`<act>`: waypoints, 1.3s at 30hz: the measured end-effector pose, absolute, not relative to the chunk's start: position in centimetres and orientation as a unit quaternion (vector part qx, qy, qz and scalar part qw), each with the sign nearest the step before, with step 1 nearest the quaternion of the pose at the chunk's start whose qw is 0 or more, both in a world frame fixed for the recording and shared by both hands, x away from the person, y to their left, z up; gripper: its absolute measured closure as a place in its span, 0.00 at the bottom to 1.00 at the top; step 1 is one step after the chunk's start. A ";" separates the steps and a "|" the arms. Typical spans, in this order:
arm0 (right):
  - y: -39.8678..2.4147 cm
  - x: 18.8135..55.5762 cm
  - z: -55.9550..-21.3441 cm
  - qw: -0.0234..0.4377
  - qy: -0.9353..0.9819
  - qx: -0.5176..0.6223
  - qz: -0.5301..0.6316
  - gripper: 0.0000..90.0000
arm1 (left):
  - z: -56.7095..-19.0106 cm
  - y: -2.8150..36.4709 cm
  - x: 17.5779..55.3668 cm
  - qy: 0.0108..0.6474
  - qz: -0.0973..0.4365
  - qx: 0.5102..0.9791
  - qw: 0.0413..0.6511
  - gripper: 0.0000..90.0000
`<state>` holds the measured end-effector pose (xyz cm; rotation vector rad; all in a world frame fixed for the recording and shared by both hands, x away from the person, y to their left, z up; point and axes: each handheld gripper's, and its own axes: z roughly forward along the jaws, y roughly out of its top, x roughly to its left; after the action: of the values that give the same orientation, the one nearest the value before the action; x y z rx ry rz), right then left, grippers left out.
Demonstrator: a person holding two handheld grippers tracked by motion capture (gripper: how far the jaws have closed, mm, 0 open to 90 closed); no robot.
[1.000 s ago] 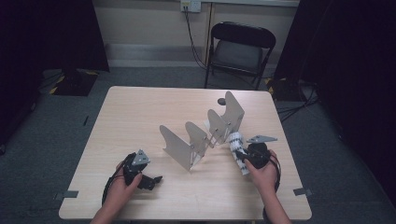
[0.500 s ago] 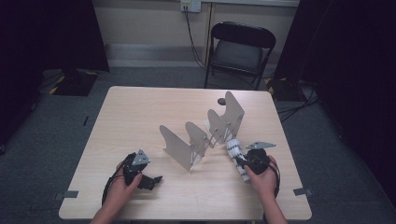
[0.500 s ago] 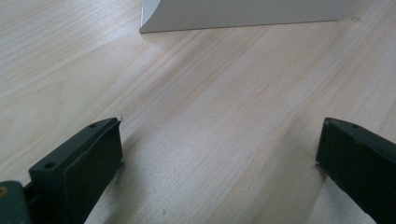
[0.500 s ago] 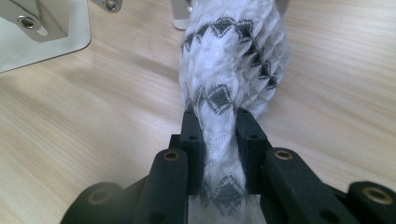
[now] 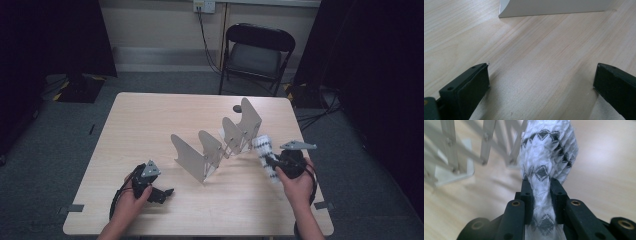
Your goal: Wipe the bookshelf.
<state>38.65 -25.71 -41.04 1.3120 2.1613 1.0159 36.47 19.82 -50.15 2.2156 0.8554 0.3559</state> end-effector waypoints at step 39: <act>-22.0 41.6 -42.0 0.193 0.802 0.445 0.348 0.86 | -50.2 19.8 36.5 0.334 0.137 0.859 0.363 0.00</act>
<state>41.57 -22.04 -41.97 1.2501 2.2504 0.9775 36.46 19.79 -50.17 2.2111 0.8584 0.3534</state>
